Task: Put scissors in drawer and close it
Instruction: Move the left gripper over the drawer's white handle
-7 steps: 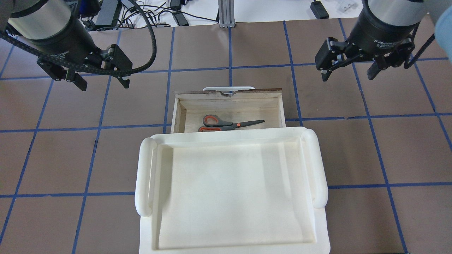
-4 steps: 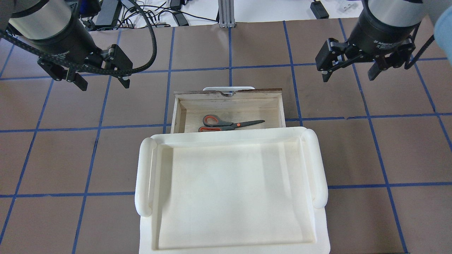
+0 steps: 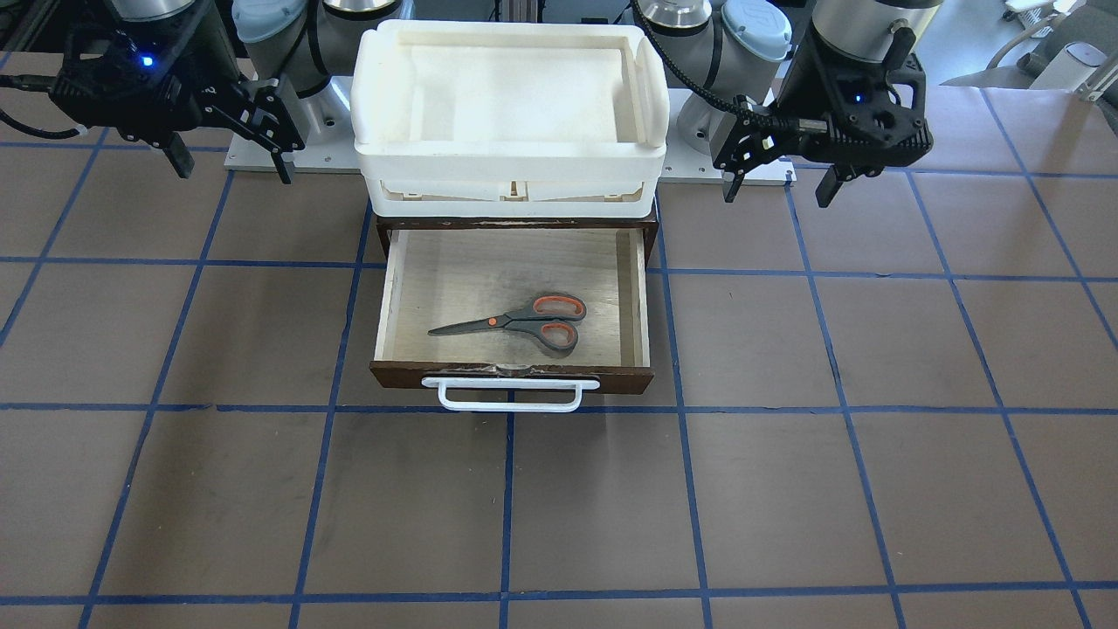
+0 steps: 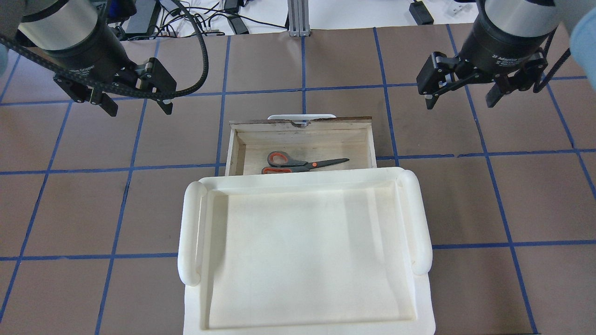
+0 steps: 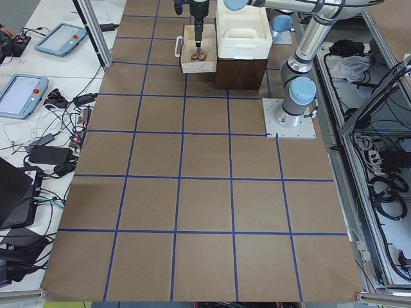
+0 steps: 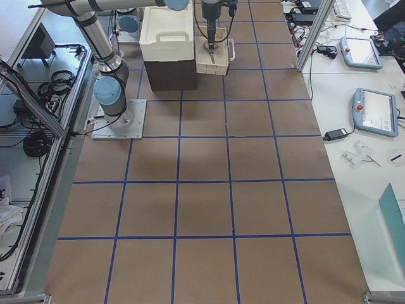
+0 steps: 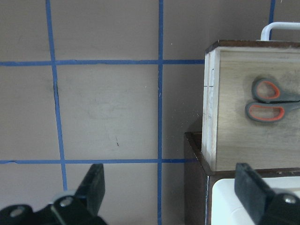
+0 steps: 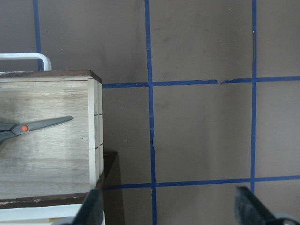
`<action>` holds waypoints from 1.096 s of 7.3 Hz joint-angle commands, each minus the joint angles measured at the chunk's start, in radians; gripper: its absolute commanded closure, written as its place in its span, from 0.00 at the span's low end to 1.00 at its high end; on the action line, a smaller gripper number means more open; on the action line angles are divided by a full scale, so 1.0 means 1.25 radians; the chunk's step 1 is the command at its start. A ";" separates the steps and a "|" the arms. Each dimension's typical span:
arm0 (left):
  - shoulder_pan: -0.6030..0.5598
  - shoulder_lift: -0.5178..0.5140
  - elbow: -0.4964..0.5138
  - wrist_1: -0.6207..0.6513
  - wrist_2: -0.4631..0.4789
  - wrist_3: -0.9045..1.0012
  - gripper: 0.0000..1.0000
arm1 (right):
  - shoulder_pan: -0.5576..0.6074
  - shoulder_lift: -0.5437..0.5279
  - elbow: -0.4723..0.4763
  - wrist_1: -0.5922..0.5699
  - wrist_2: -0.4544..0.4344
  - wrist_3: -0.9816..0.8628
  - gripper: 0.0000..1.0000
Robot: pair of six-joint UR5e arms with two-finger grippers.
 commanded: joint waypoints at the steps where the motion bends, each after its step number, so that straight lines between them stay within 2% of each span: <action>1: -0.020 -0.073 0.017 0.146 -0.072 -0.046 0.00 | 0.000 -0.001 0.002 0.000 0.000 -0.008 0.00; 3: -0.050 -0.161 0.067 0.202 -0.071 -0.050 0.00 | 0.000 -0.002 0.002 0.001 0.001 -0.007 0.00; 4: -0.074 -0.226 0.087 0.276 -0.066 -0.059 0.00 | 0.000 -0.003 0.002 0.004 0.002 -0.007 0.00; 6: -0.122 -0.345 0.182 0.270 -0.019 -0.061 0.00 | 0.000 -0.002 0.002 0.013 0.002 -0.012 0.00; 7: -0.144 -0.389 0.217 0.263 -0.018 -0.081 0.00 | 0.000 -0.002 0.002 0.013 0.002 -0.012 0.00; 8: -0.150 -0.426 0.223 0.262 -0.020 -0.097 0.00 | 0.001 -0.002 0.002 0.015 0.001 -0.012 0.00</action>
